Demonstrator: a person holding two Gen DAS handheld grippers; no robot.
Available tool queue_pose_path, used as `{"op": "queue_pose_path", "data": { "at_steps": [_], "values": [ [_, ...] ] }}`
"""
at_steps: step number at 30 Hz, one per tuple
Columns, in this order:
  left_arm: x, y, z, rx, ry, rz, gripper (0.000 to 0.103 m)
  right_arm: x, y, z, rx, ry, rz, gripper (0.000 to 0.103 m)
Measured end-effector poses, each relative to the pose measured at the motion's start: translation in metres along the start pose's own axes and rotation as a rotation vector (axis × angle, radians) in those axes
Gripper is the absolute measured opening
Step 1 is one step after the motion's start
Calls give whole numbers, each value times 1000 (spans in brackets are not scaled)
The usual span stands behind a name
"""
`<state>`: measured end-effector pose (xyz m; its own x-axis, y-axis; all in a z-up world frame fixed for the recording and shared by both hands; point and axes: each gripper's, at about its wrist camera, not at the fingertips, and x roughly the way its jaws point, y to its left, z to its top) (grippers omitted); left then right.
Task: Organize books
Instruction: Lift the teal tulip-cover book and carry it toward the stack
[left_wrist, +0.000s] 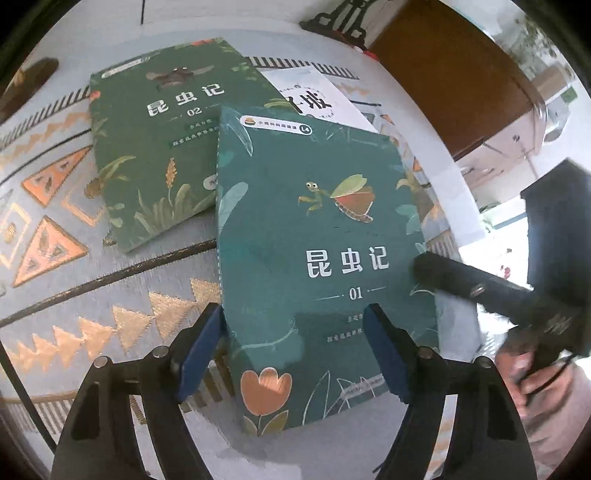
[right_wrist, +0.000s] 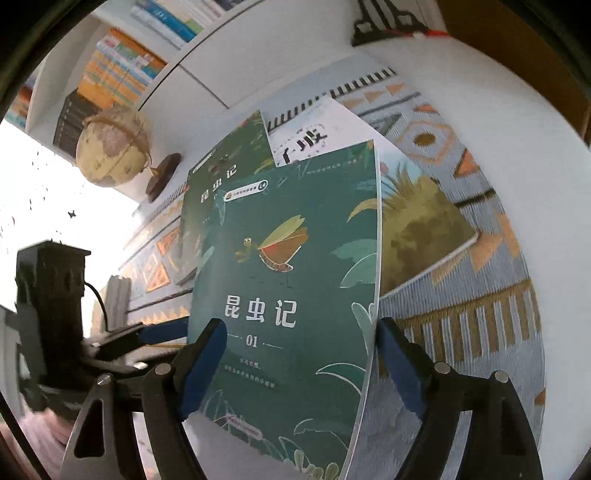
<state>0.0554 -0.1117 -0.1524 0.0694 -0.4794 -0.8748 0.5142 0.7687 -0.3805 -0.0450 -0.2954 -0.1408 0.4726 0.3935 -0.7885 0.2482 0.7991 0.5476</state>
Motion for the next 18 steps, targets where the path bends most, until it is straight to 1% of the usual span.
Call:
{"op": "queue_pose_path", "data": {
  "at_steps": [2, 4, 5, 6, 7, 8, 9, 10, 11, 12, 13, 14, 16, 17, 18],
  "values": [
    [1, 0, 1, 2, 4, 6, 74, -15, -4, -1, 41, -35, 74, 79],
    [0, 0, 2, 3, 5, 15, 74, -25, -3, -1, 39, -57, 121, 65],
    [1, -1, 2, 9, 3, 25, 74, -30, -3, -1, 44, -59, 146, 62],
    [2, -3, 1, 15, 2, 34, 74, -32, -6, -2, 63, -57, 169, 54],
    [4, -6, 1, 26, 1, 48, 74, -31, -8, -3, 74, -43, 181, 40],
    [5, -8, 1, 38, 2, 61, 74, -25, -11, -6, 84, 1, 194, 32],
    [5, -9, 1, 47, 3, 71, 74, -18, -12, -8, 84, 33, 183, 21],
    [6, -11, 1, 55, 9, 80, 74, -11, -11, -12, 78, 61, 160, 18],
    [7, -10, 2, 56, 15, 82, 73, -6, -9, -16, 66, 70, 134, 17],
    [5, -8, 3, 39, 17, 73, 70, -2, -7, -18, 51, 68, 89, 16],
    [1, -4, 4, 9, 22, 51, 69, 0, -7, -20, 49, 65, 71, 15],
    [-4, 2, 4, -33, 19, -4, 69, 1, -6, -21, 53, 57, 56, 15],
    [-21, 7, 5, -79, -27, -121, 69, 0, -1, -21, 16, 40, -9, 15],
    [-28, 5, 5, -76, -45, -150, 66, -1, 3, -20, -4, 41, -28, 15],
    [-34, 2, 6, -60, -54, -163, 66, 0, 7, -20, -27, 45, -48, 15]
  ]
}}
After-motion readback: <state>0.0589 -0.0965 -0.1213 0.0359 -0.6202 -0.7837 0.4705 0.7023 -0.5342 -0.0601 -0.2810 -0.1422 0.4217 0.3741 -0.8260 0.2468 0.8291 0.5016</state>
